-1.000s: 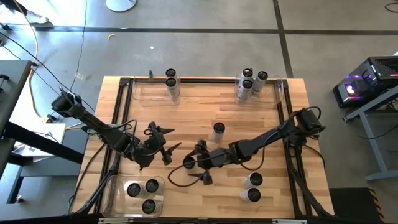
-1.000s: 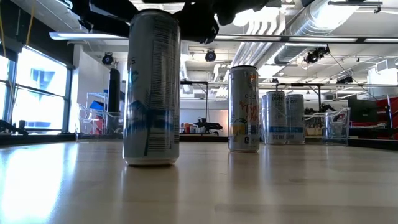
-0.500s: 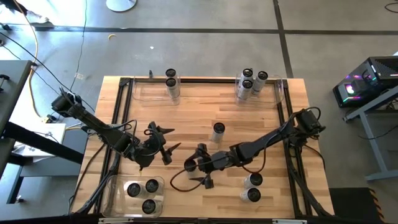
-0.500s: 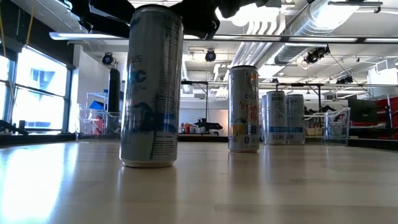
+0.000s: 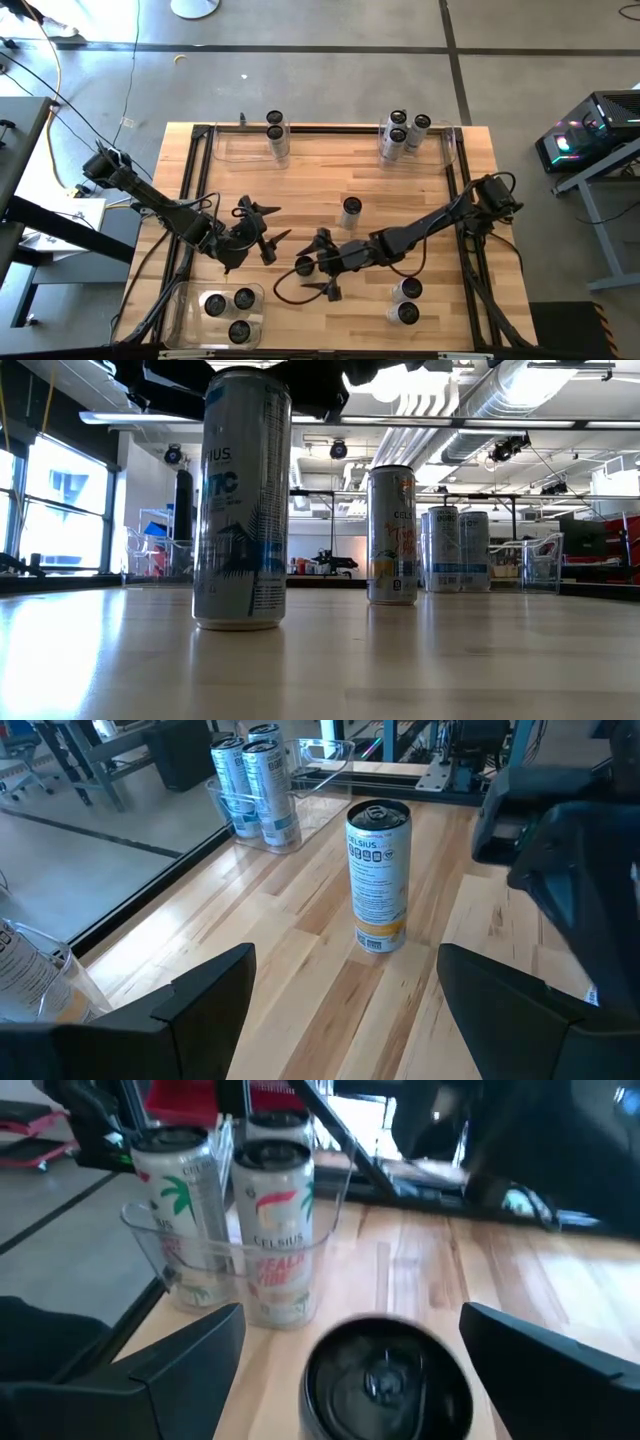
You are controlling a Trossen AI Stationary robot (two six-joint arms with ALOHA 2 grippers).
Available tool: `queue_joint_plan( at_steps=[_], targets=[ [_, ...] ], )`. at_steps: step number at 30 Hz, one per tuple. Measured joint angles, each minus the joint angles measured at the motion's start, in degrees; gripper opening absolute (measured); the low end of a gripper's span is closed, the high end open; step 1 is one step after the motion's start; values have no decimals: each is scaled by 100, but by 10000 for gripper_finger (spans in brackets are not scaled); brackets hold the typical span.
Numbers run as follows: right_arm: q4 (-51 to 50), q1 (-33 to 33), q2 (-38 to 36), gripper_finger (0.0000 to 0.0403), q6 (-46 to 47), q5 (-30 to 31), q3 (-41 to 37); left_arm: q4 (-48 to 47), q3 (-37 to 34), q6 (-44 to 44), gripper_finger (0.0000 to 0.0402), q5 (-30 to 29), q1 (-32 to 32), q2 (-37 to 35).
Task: Sort soda cans
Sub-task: Put the white-blue soda can into the top right transparent bin
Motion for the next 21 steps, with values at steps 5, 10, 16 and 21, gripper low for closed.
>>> queue_joint_plan(
  at_steps=[5, 10, 16, 21],
  targets=[
    [5, -22, 2, 366, 166, 206, 0, 0, 0, 0, 305, 0, 0, 0],
    [28, -186, 274, 366, 522, -421, 0, -4, 2, 0, 305, 0, 0, 0],
    [93, -198, 471, 366, 443, -433, 0, -11, 2, 0, 305, 0, 0, 0],
    [275, -201, 474, 366, 670, -441, 2, -12, 2, 0, 305, 0, 0, 0]
  ],
)
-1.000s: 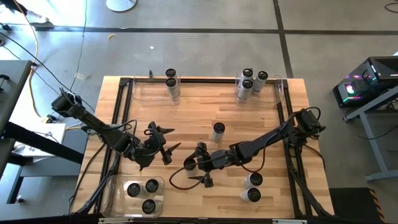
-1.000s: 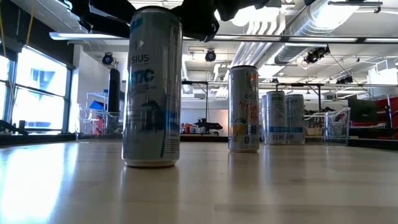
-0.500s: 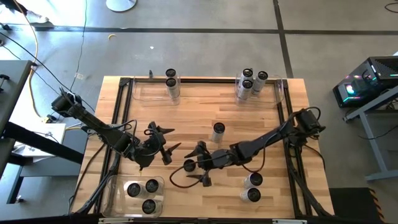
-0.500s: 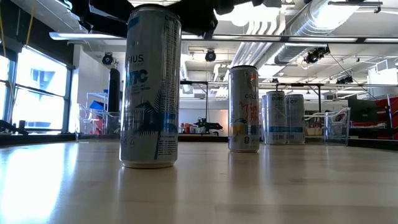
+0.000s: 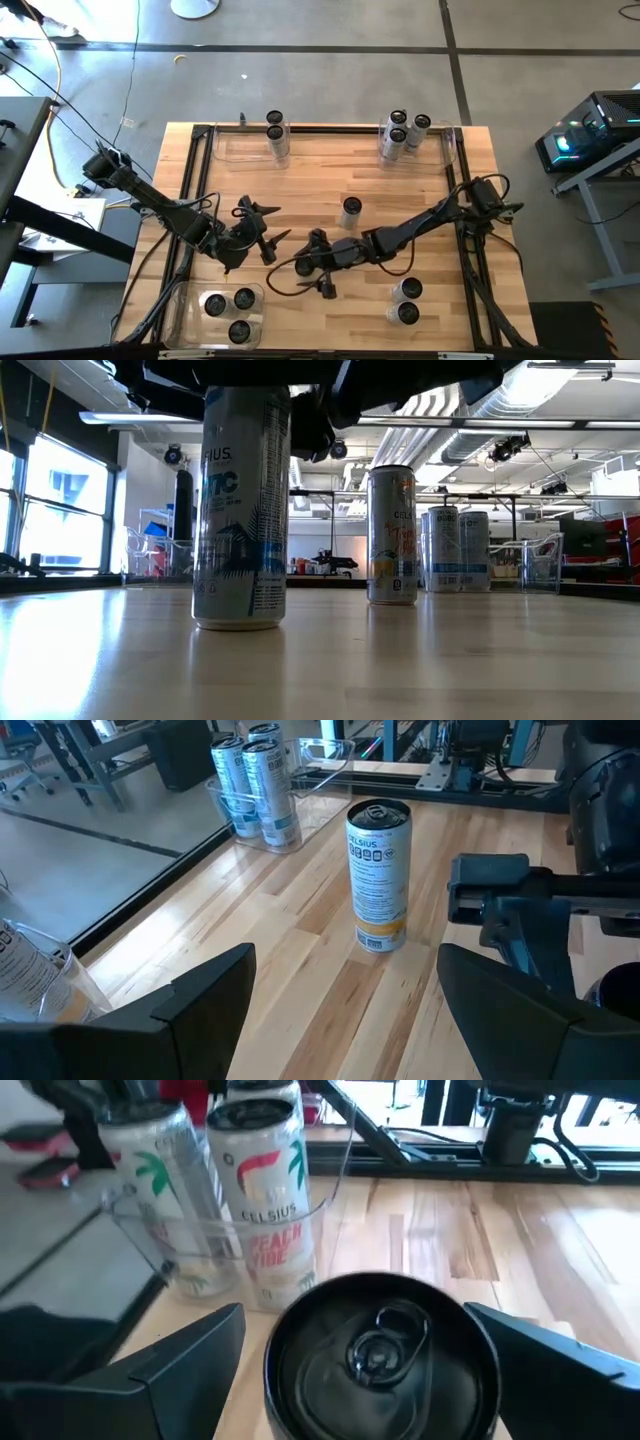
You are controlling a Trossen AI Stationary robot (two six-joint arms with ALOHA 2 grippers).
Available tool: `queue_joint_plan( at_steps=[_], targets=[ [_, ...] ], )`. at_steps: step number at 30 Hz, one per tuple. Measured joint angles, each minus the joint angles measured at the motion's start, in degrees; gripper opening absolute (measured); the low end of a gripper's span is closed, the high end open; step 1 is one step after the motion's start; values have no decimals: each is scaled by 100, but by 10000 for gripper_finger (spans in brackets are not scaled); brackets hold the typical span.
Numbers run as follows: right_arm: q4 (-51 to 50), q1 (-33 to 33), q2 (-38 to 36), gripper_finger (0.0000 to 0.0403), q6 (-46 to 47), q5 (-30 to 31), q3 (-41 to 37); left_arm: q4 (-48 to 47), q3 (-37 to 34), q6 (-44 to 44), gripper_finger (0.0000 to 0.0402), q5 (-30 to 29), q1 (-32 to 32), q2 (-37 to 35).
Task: Sort soda cans
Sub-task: Put the white-blue soda can into the top right transparent bin
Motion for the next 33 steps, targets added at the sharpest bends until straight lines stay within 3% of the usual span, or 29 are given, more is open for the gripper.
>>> queue_joint_plan(
  at_steps=[6, 13, 17, 22, 26, 29, 33],
  targets=[
    [-112, -107, 2, 366, 644, 4, 0, 2, 0, 0, 305, 0, 0, 0],
    [-6, -6, 2, 359, -52, 40, 0, 2, 0, 0, 305, 2, 0, 0],
    [1, 37, 2, 316, -168, 106, 0, 2, 0, 0, 305, 1, 0, 0],
    [-129, 42, -29, 239, -301, 726, 4, 2, 0, 0, 305, 2, 0, 0],
    [-360, 60, -273, 239, -425, 882, -7, -11, 0, 0, 305, 3, 0, 0],
    [-619, 174, -740, 239, -604, 1558, -8, -68, 0, -33, 305, 4, 0, 0],
    [-1400, 424, -1637, 239, -930, 2896, -4, -300, 0, -226, 305, 7, 0, 0]
  ],
)
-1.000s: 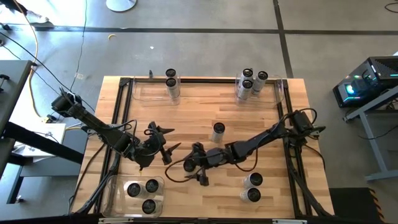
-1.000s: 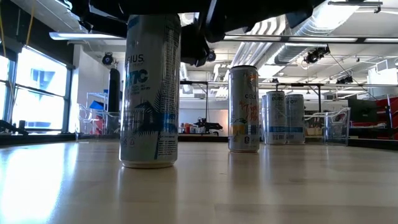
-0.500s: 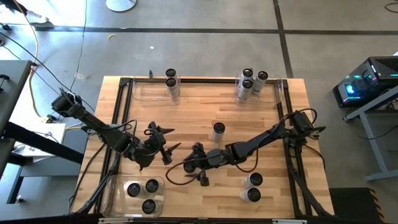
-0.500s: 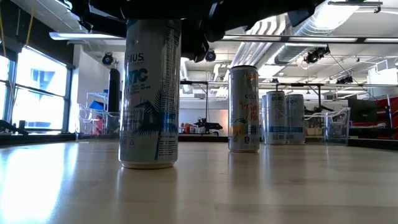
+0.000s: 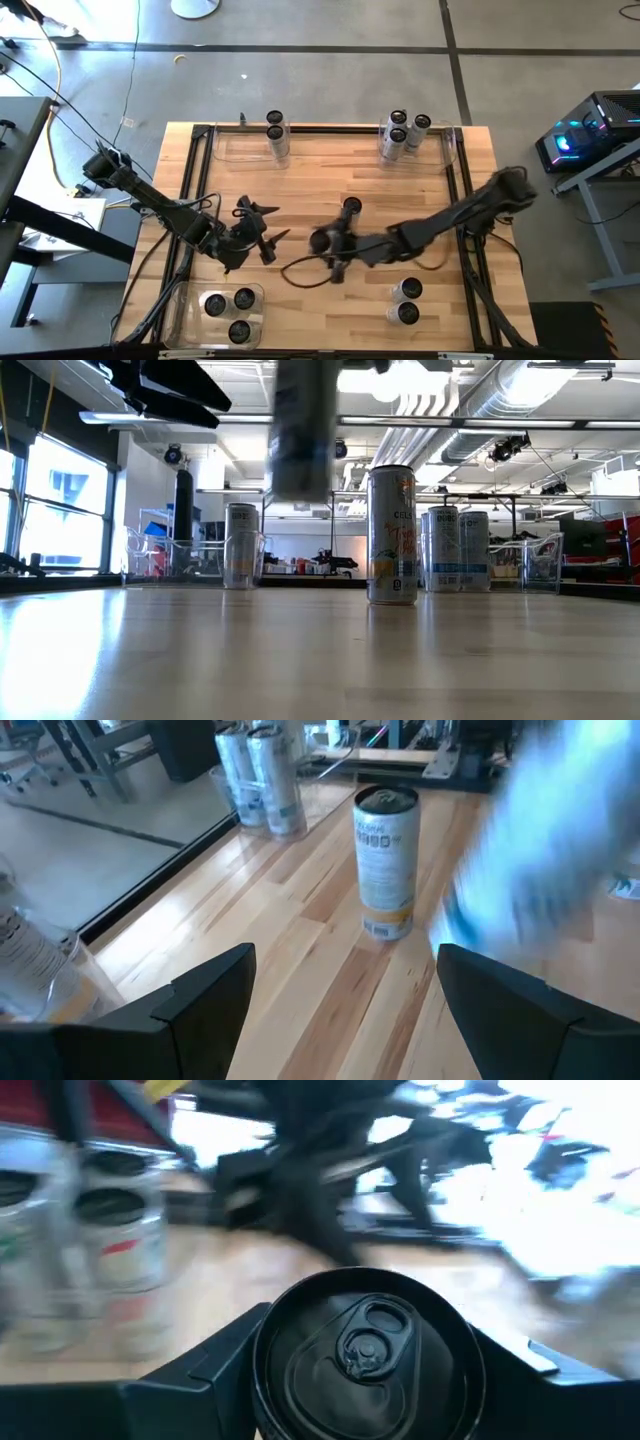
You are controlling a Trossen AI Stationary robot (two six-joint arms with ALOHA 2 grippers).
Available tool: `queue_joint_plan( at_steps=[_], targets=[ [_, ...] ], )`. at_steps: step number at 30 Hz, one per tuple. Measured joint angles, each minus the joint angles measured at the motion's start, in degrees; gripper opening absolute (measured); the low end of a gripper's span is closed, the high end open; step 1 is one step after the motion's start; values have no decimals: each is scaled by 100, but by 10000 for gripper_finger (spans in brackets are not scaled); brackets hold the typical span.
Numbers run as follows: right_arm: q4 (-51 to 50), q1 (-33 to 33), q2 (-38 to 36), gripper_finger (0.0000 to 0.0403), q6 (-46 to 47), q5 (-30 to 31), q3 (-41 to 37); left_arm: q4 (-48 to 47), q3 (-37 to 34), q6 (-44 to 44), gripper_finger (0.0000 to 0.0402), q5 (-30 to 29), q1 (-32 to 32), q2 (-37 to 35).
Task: Sort soda cans
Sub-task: Put the white-blue soda can into the top right transparent bin
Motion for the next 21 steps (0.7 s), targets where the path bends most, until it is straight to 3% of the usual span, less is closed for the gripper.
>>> queue_joint_plan(
  at_steps=[7, 14, 17, 21],
  targets=[
    [-1780, 62, -1938, 239, -313, 2239, -124, -402, 0, -423, 305, 2, 0, 0],
    [-3924, -670, -4073, 239, 1868, 3665, -1636, -443, 0, -474, 305, 0, 0, 69],
    [-4088, -1188, -4907, 239, 2387, 3919, -2295, -427, 0, -429, 305, 0, 23, 70],
    [-3725, -2139, -5737, 239, 2297, 3792, -2927, -404, 0, -399, 305, -2, 96, 70]
  ],
)
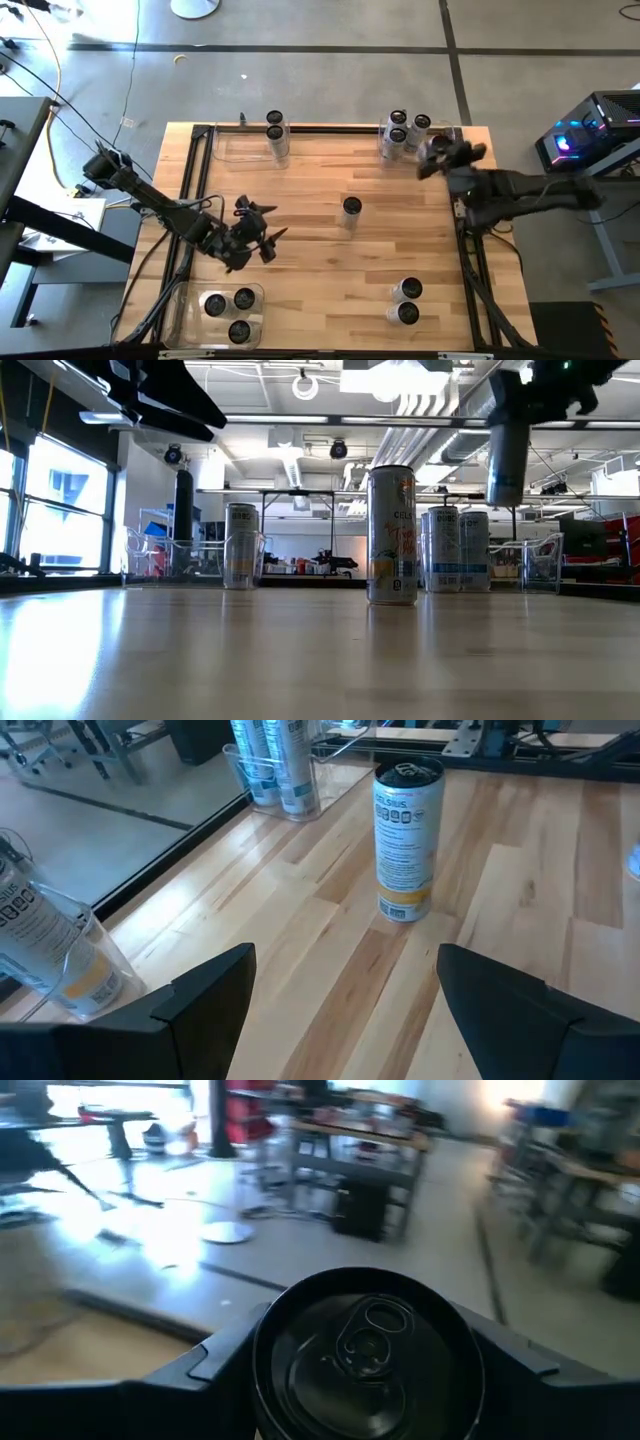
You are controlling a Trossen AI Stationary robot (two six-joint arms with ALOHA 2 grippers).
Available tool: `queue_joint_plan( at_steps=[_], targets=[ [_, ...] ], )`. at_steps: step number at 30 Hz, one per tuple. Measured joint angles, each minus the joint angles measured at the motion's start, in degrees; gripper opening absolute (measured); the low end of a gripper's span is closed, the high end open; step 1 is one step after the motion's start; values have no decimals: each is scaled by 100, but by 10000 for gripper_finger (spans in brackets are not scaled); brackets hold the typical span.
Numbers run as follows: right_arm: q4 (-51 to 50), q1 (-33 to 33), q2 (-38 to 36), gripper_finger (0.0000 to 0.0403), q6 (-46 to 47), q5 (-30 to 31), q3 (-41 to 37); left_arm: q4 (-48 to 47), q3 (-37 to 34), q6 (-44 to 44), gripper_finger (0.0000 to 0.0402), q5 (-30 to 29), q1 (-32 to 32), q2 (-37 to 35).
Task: Sort soda cans
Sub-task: Put the white-blue soda can into the top right transparent bin
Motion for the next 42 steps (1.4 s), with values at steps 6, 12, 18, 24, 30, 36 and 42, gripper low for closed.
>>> queue_joint_plan(
  at_steps=[6, 12, 18, 24, 30, 36, 42],
  targets=[
    [1245, -1365, -266, 239, -680, -1164, -738, 0, 0, -8, 305, 5, 105, 0],
    [2566, -2517, 77, 239, -1200, -2208, -1081, -3, 0, -9, 305, 24, 105, 0],
    [2578, -3273, 690, 239, -1162, -2914, -1085, -4, 0, -11, 305, 26, 105, 0],
    [2646, -3546, 1365, 239, -1036, -3402, -1085, -4, 0, -11, 305, 26, 105, 0],
    [2734, -3579, 1693, 239, -1020, -3520, -1085, -9, 0, -11, 305, 28, 105, 0],
    [2800, -3579, 1822, 283, -1023, -3745, -1081, -9, 0, -13, 305, 28, 103, 0],
    [2875, -3576, 1830, 312, -1023, -3753, -1070, -9, 0, -13, 305, 30, 103, 0]
  ],
)
